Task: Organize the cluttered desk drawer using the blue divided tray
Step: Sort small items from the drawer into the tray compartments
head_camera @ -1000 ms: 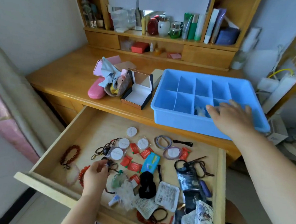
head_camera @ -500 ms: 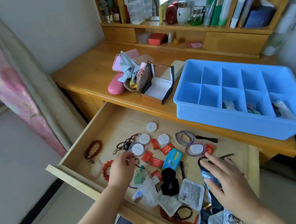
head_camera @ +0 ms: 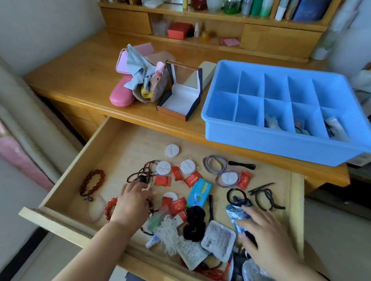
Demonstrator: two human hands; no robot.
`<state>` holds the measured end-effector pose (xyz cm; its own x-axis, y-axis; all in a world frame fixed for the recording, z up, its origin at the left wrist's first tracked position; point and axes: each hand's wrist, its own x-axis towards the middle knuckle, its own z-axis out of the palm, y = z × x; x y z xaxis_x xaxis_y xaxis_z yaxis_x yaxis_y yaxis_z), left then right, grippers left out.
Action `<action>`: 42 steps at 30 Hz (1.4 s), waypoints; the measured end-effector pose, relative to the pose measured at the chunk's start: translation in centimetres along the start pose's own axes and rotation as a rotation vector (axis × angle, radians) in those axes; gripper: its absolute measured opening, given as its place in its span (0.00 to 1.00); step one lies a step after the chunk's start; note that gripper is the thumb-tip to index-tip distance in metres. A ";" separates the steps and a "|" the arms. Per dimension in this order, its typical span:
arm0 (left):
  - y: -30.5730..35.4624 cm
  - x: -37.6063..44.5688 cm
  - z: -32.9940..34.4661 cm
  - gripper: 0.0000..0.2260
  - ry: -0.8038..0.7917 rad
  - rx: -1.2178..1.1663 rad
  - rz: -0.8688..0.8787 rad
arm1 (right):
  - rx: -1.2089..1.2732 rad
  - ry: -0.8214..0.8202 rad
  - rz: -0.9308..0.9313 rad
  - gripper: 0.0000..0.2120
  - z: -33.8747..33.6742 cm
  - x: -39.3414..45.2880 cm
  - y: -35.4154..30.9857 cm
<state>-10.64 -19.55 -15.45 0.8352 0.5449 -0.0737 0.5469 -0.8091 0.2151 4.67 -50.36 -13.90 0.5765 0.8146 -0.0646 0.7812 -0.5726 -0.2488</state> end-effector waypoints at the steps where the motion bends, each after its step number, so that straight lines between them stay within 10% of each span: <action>1: 0.7 -0.2 -0.3 0.12 0.085 -0.057 -0.009 | 0.018 -0.049 0.112 0.19 -0.4 0.2 0.3; 3: 2.6 -0.6 -0.7 0.12 0.115 -0.206 0.173 | 0.035 -0.237 0.200 0.30 0.0 0.3 1.3; 7: 7.3 -2.2 0.6 0.27 -0.407 -0.122 0.498 | -0.030 -0.473 -0.035 0.36 0.9 1.2 1.4; 11: 8.1 -1.6 1.4 0.30 -0.357 0.226 0.410 | -0.021 -0.317 0.011 0.29 0.0 3.2 2.1; 17: 9.2 -2.0 1.0 0.25 -0.139 -0.013 0.198 | 0.108 -0.025 0.121 0.16 -2.7 3.5 3.2; 20: 11.9 -3.8 2.0 0.29 -0.342 -0.116 0.545 | 0.148 -0.235 0.020 0.13 -4.3 2.0 3.3; 23: 13.5 -4.2 3.8 0.32 -0.467 0.164 0.675 | -0.027 -0.610 -0.157 0.31 -3.8 0.1 3.2; 28: 12.1 -1.7 3.3 0.30 -0.302 0.195 0.373 | -0.315 -0.506 -0.200 0.16 -2.2 -0.6 3.2; 38: 6.8 -1.0 -1.2 0.16 -0.040 -0.630 -0.163 | 0.993 -0.068 0.495 0.07 -6.4 3.3 5.4; 42: 4.3 -1.1 -1.7 0.12 -0.060 -1.080 -0.470 | 0.843 -0.082 0.473 0.07 -6.6 3.3 5.2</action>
<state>-9.27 -23.24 -12.83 0.5820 0.7051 -0.4051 0.4932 0.0900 0.8652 12.20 -51.29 -9.01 0.7437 0.5391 -0.3952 0.0264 -0.6144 -0.7886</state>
